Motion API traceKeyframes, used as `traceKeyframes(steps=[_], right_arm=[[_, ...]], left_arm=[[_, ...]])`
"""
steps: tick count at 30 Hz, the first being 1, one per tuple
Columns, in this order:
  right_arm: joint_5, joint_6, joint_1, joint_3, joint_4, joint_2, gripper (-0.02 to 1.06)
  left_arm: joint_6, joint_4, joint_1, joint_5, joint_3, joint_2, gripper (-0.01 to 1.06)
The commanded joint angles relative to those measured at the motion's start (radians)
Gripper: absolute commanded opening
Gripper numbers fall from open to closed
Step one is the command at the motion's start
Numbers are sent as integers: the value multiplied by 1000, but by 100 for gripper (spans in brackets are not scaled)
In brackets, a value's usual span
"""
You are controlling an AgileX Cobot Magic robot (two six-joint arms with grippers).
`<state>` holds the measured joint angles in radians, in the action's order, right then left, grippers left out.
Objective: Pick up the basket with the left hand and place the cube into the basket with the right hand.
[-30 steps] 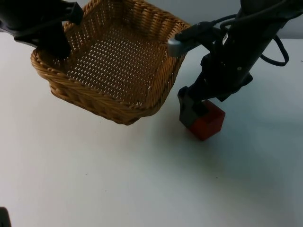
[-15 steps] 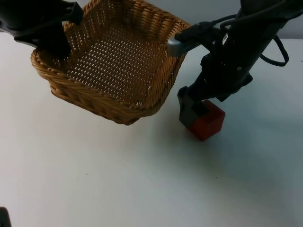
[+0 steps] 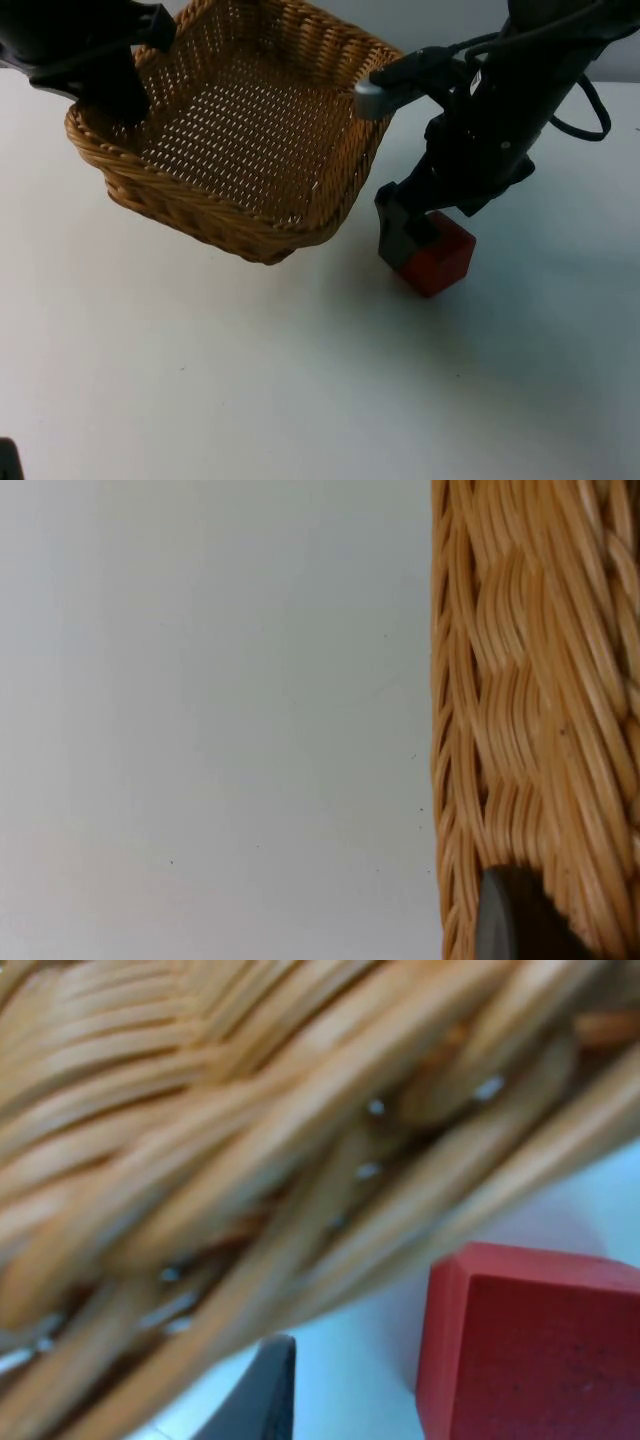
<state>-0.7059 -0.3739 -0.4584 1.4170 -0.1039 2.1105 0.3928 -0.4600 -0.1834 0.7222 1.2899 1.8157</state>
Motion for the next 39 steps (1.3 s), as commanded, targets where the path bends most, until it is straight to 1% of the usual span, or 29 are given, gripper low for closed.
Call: traceKeyframes(steps=[1,10,11,13,17,29,39], right_arm=[[-6,7,-3,5,1,-2,103],[-22,11,-3,5,5,-2,103],[-22,13,-3,5,11,-2,103],[-20,49,-3,5,52,-2,103],[-20,60,-3,5,79,-2,103],[-13,62,-3,5,70,63,103],[0,62,-3,5,72,63,103]], left_arm=[[0,-26,1,-21,0,-14,0],[0,-26,1,-21,0,-14,0],[0,-26,1,-21,0,-14,0],[0,-26,1,-21,0,-14,0],[0,-26,1,-21,0,-14,0],[0,-26,1,-21,0,-14,0],[0,-26,1,-21,0,-14,0]])
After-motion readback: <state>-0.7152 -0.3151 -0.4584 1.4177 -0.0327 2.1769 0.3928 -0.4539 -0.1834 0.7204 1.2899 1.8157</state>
